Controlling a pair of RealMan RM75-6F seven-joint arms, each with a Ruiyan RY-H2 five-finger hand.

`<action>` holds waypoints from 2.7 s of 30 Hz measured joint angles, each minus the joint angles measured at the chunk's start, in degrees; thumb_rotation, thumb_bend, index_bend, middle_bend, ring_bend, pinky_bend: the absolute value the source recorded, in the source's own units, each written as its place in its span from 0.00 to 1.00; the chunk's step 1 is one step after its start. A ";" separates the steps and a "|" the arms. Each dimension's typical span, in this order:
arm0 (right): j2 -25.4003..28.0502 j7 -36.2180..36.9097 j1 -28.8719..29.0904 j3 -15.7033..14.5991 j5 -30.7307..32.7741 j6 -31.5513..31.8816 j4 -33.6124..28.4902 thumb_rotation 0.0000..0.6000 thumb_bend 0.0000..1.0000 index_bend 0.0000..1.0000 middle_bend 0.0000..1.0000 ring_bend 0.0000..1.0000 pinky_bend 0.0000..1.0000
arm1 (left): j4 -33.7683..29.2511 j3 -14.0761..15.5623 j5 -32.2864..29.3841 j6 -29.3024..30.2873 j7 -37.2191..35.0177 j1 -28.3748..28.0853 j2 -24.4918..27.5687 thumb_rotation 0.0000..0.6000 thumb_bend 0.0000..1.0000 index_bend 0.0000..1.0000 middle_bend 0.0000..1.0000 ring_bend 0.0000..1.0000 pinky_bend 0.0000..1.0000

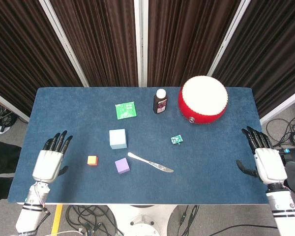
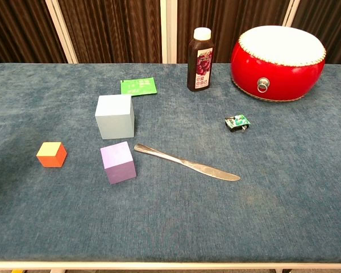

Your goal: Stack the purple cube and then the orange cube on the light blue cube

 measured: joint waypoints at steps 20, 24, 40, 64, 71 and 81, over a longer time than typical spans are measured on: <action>-0.44 -0.92 0.26 0.16 0.80 -0.38 0.12 1.00 0.22 0.00 0.00 0.00 0.00 | -1.08 0.30 0.86 0.31 -1.57 0.26 0.91 1.00 0.09 0.14 0.11 0.09 0.20; -0.52 -1.18 0.34 0.14 0.82 -0.46 -0.03 1.00 0.22 0.00 0.00 0.00 0.00 | -2.71 1.36 1.73 -0.06 -5.40 0.57 1.24 1.00 0.09 0.14 0.18 0.11 0.22; 0.28 1.11 0.04 -0.17 -0.51 -0.52 0.10 1.00 0.22 0.00 0.00 0.00 0.00 | -13.96 5.19 2.08 -8.59 1.15 -1.60 -2.59 1.00 0.10 0.16 0.27 0.19 0.29; 1.14 3.56 -0.29 0.95 1.06 0.09 0.70 1.00 0.22 0.00 0.00 0.00 0.00 | -2.65 -1.64 -8.07 -13.00 2.95 -8.31 -19.13 1.00 0.18 0.21 0.34 0.24 0.33; 1.10 3.19 0.06 1.27 1.94 -0.41 0.63 1.00 0.22 0.00 0.00 0.00 0.00 | 1.09 -1.45 -8.09 -11.90 1.70 -8.58 -21.75 1.00 0.20 0.25 0.39 0.28 0.38; 1.06 3.25 0.00 1.51 2.47 -0.23 0.73 1.00 0.22 0.00 0.00 0.00 0.00 | 7.39 -1.32 -8.52 -12.72 -2.22 -9.33 -24.28 1.00 0.20 0.26 0.40 0.29 0.38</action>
